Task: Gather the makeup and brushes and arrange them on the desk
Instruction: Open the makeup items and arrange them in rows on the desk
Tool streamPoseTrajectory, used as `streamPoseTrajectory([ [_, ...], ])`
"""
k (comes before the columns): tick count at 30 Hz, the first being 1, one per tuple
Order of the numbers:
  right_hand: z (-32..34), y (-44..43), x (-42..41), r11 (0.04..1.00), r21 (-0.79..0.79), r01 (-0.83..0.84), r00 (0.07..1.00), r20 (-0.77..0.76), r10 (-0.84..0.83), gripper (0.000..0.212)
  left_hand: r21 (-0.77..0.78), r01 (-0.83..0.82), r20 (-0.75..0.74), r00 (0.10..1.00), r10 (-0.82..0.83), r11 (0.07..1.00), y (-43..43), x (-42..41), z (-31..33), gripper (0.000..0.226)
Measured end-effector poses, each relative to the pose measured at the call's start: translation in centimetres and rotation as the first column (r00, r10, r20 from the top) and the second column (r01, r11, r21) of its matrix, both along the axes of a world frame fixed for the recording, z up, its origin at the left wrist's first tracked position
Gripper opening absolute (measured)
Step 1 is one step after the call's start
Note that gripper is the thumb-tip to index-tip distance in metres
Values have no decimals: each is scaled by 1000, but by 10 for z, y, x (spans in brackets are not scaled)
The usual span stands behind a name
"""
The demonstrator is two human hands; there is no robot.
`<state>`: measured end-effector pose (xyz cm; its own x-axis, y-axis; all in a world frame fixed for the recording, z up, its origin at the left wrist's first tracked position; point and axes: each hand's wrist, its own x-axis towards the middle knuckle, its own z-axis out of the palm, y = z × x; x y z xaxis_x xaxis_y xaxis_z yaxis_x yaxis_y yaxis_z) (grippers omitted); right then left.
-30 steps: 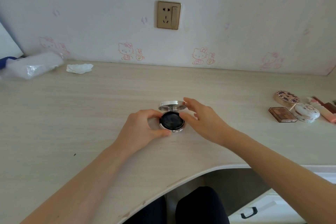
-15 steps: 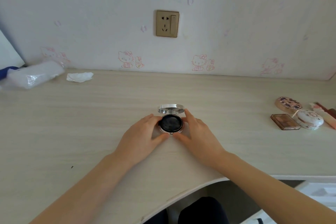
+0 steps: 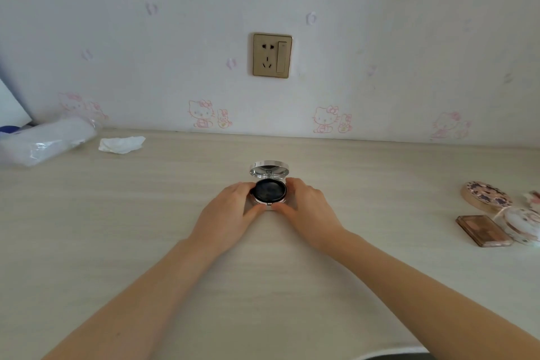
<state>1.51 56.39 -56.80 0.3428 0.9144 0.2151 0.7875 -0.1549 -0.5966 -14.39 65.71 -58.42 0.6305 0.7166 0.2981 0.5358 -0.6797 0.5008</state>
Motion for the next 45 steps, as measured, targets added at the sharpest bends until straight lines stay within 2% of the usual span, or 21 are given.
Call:
streamPoseTrajectory([
  [14, 3, 81, 45, 998, -31, -61, 991, 115, 64, 37, -28, -68, -6, 998, 68, 997, 71, 48, 2, 41],
  [25, 2, 101, 62, 996, -36, -84, 983, 161, 89, 36, -12, -66, 55, 996, 66, 998, 86, 64, 13, 40],
  [30, 3, 98, 61, 993, -31, -110, 978, 173, 114, 41, -19, -64, 41, 997, 64, 998, 84, 63, 13, 39],
  [35, 12, 79, 63, 991, -97, -97, 967, 227, 117, 48, 36, -100, -21, 995, 100, 994, 78, 57, 15, 52],
  [39, 17, 53, 68, 988, -150, -37, 957, 280, 79, 53, 96, -120, -18, 992, 122, 988, 60, 52, 21, 45],
  [45, 28, -14, 75, 985, -168, 36, 945, 328, 21, 52, 139, -37, 5, 999, 37, 990, 10, 61, 28, 38],
])
